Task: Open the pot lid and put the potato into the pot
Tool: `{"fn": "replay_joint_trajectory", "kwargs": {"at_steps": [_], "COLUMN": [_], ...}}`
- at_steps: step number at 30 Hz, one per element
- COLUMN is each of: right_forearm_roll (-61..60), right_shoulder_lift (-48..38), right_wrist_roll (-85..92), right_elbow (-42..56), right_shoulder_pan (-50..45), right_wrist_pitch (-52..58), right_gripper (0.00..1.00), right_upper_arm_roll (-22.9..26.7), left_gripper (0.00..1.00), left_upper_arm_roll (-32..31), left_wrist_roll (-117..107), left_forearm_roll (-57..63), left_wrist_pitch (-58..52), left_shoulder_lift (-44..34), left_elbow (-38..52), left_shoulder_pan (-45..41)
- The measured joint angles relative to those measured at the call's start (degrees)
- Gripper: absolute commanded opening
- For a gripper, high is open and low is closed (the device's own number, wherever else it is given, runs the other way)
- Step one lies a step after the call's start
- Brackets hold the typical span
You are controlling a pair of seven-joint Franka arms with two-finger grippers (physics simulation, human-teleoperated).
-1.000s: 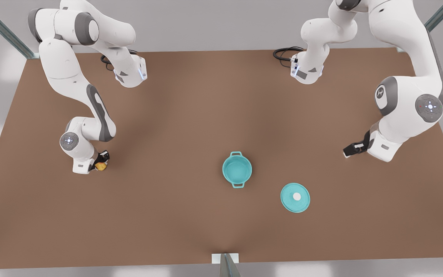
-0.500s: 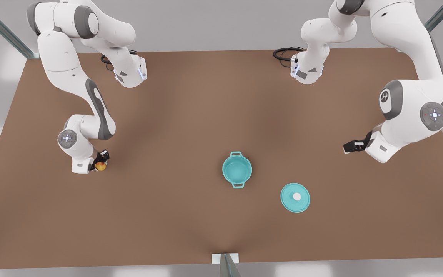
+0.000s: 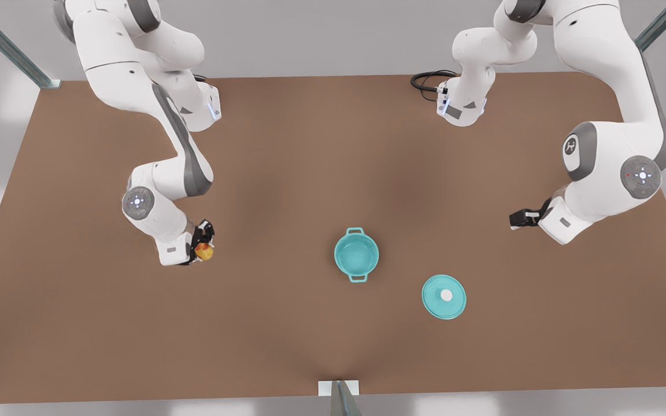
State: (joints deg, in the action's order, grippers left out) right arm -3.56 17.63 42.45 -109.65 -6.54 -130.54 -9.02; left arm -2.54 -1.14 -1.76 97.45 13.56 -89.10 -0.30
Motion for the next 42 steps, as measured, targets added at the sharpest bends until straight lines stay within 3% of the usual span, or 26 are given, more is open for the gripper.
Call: {"fn": "replay_joint_trajectory", "kwargs": {"at_steps": [5, 15, 25, 28, 29, 30, 33, 35, 38, 42], "right_forearm_roll": [-1.3, -2.0, -2.3, -2.1, -2.0, -1.9, -1.7, -1.7, -1.8, 0.6], "right_shoulder_lift": [4.7, 22.5, 36.3, 37.2, 37.3, 37.3, 37.2, 31.0, 12.0, 1.8], "right_wrist_roll": [-2.5, -10.4, -18.5, -20.7, -21.4, -22.2, -24.1, -25.3, -26.4, -26.4], "right_elbow": [9.6, 35.1, 44.1, 45.5, 45.6, 45.7, 45.6, 39.9, 26.9, 20.8], "right_shoulder_pan": [-9.3, -23.7, -31.0, -31.2, -31.2, -31.2, -31.1, -29.8, -14.6, 2.1], "right_wrist_pitch": [2.7, 3.7, -6.0, -8.5, -9.1, -9.7, -10.8, -10.5, -0.9, 14.6], "right_gripper": [0.51, 0.49, 0.53, 0.61, 0.93, 1.00, 1.00, 1.00, 1.00, 1.00], "right_upper_arm_roll": [-0.2, -0.1, 0.1, 0.2, 0.4, 0.5, 0.6, 3.0, 5.7, 10.8], "left_gripper": [1.00, 1.00, 1.00, 1.00, 1.00, 1.00, 1.00, 1.00, 1.00, 1.00], "left_upper_arm_roll": [0.0, 0.0, 0.0, 0.0, 0.0, 0.0, 0.0, 0.0, 0.0, 0.0], "left_wrist_roll": [0.4, 0.8, 1.0, 1.1, 1.1, 1.1, 1.2, 1.2, 1.2, 1.2], "left_forearm_roll": [0.1, 0.2, 0.2, 0.2, 0.9, 1.5, 1.9, 1.6, 1.3, 0.5], "left_wrist_pitch": [0.1, 0.1, 0.1, 0.1, 0.2, 0.2, 0.3, 0.3, 0.3, 0.4], "left_shoulder_lift": [0.0, 0.0, 0.0, 0.0, 0.1, 0.2, 0.9, 1.1, 1.1, 1.1], "left_elbow": [0.0, 0.1, 0.0, 0.0, 0.1, 0.7, 2.2, 2.3, 2.4, 2.4], "left_shoulder_pan": [-0.3, -0.5, -0.5, -0.5, -0.7, -1.3, -2.5, -2.2, -2.2, -2.3]}}
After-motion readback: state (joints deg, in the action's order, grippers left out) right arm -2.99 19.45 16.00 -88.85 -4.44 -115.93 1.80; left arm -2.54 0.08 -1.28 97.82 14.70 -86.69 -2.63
